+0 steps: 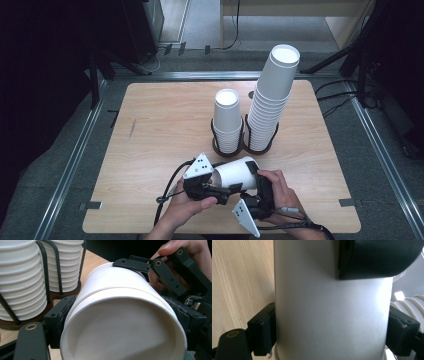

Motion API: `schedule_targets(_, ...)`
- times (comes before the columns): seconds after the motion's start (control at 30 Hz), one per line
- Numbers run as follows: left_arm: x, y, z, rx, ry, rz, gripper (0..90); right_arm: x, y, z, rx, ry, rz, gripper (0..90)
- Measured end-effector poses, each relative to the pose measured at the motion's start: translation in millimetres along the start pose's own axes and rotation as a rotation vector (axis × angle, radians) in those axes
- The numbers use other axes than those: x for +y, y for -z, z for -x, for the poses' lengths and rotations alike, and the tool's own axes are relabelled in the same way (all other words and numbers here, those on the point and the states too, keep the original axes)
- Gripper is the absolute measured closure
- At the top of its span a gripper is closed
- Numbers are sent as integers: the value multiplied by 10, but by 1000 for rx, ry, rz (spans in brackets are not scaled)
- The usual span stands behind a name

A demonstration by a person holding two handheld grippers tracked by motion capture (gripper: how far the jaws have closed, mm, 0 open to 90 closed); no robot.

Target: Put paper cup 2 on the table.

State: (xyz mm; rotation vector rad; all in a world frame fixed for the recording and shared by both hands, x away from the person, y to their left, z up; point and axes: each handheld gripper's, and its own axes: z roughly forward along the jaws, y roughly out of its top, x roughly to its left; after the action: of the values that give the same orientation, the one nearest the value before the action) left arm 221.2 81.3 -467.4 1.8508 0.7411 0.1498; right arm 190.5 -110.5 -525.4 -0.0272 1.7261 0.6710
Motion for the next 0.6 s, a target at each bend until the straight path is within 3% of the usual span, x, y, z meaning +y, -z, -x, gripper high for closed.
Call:
schedule_targets(0.3,5,10,-38,-20,2,-19,187,7,1,-20,0,4,4,135)
schedule_targets(0.6,-5,-11,1,12,-12,-14,210,10,-30,-34,-3,-11,-14,88)
